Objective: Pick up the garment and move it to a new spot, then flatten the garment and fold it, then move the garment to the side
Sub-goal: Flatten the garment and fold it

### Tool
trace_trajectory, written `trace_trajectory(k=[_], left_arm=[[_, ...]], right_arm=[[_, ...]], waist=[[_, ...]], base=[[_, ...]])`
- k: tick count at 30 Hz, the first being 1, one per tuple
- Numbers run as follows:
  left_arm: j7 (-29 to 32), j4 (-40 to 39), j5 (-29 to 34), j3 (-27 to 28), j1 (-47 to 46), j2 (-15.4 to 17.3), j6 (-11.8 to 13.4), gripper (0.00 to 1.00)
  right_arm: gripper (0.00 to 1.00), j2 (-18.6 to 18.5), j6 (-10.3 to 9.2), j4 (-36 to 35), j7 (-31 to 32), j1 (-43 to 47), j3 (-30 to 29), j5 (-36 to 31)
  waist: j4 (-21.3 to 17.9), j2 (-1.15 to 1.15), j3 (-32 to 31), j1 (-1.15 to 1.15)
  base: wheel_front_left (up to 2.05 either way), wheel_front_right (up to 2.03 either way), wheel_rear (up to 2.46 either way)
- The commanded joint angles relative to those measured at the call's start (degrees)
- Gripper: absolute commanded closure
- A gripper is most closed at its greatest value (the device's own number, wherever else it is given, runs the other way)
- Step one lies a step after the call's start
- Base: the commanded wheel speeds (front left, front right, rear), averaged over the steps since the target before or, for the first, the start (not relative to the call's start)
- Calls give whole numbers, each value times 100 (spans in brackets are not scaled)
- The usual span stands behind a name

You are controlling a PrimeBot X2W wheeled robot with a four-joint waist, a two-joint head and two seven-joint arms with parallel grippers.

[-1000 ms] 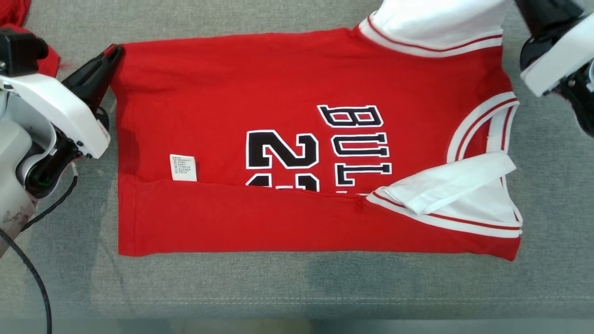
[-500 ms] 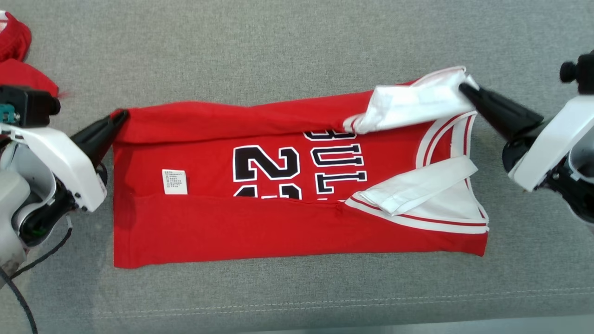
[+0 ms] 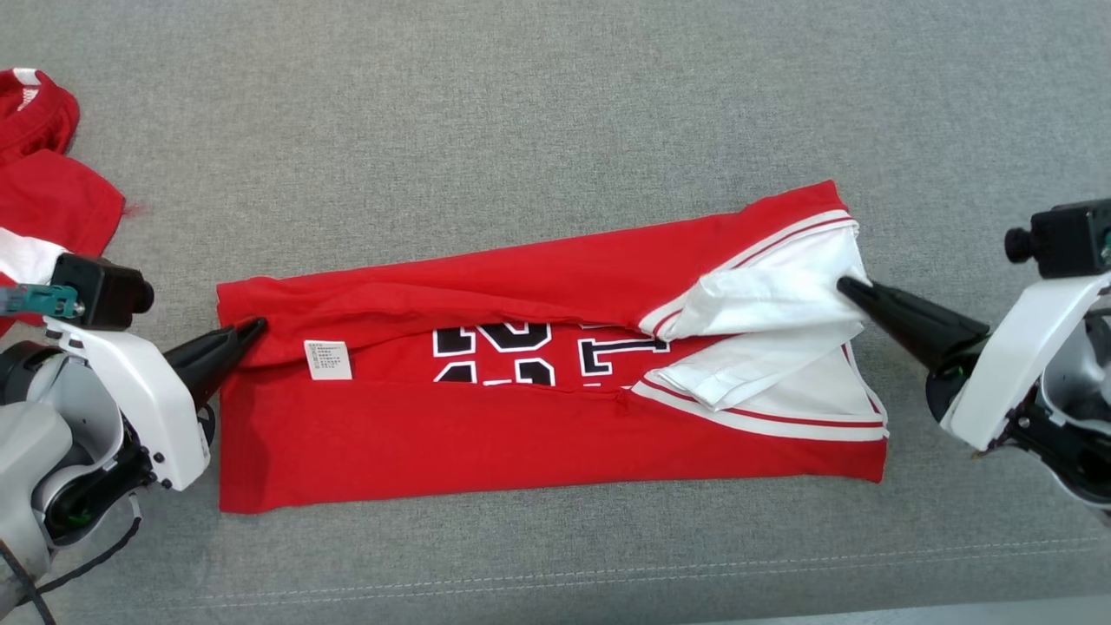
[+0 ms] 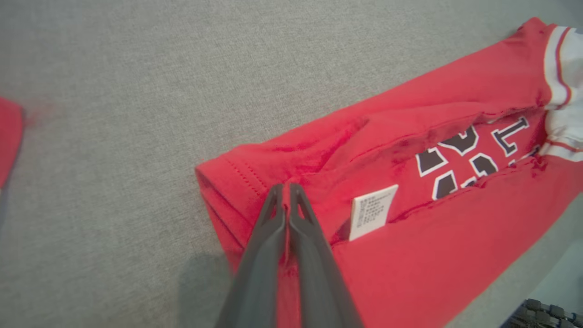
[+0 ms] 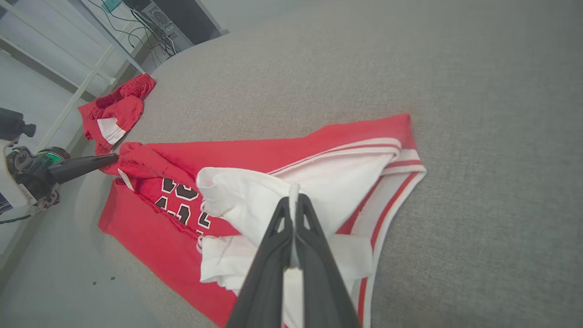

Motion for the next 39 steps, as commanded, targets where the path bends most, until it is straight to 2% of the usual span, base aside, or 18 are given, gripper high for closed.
trace_trajectory(k=[1, 18, 19, 20, 21, 26, 31, 35, 39], left_arm=[[-29, -37, 13, 222, -21, 256, -40, 100], [34, -61, 154, 221, 339, 203, -40, 100], [36, -38, 194, 221, 358, 203, -40, 83], [31, 4, 253, 221, 376, 199, -40, 31], [25, 33, 294, 221, 401, 181, -40, 0], [-139, 243, 515, 221, 507, 161, -40, 0], [-777, 536, 408, 229, 564, 75, -40, 0], [-1189, 887, 388, 348, 613, -127, -40, 0], [-1318, 1279, 471, 783, 739, -409, -32, 0]], right_arm=[[100, -150, -16, -94, 30, 273, 20, 66], [100, -292, -16, -197, 37, 651, 194, 415], [76, -298, -16, -157, 40, 663, 210, 402], [0, -302, -16, -108, 48, 678, 225, 399], [0, -301, -16, -70, 57, 692, 241, 396], [0, -322, -16, 32, -232, 779, 109, 463], [0, -310, -16, 368, -978, 864, -114, 192], [0, -94, -16, 853, -1510, 966, -232, -99], [0, 216, -16, 1312, -1738, 1102, -383, -316]], waist=[[5, 0, 1, 0], [12, 0, -129, 0], [15, 0, -135, 0], [20, 0, -147, 0], [32, 0, -165, 0], [79, 0, -325, 0], [132, 0, -537, 0], [191, 0, -700, 0], [250, 0, -855, 0]], base=[[0, 0, 0], [0, 0, 0], [0, 0, 0], [0, 0, 0], [0, 0, 0], [0, 0, 0], [0, 0, 0], [0, 0, 0], [0, 0, 0]])
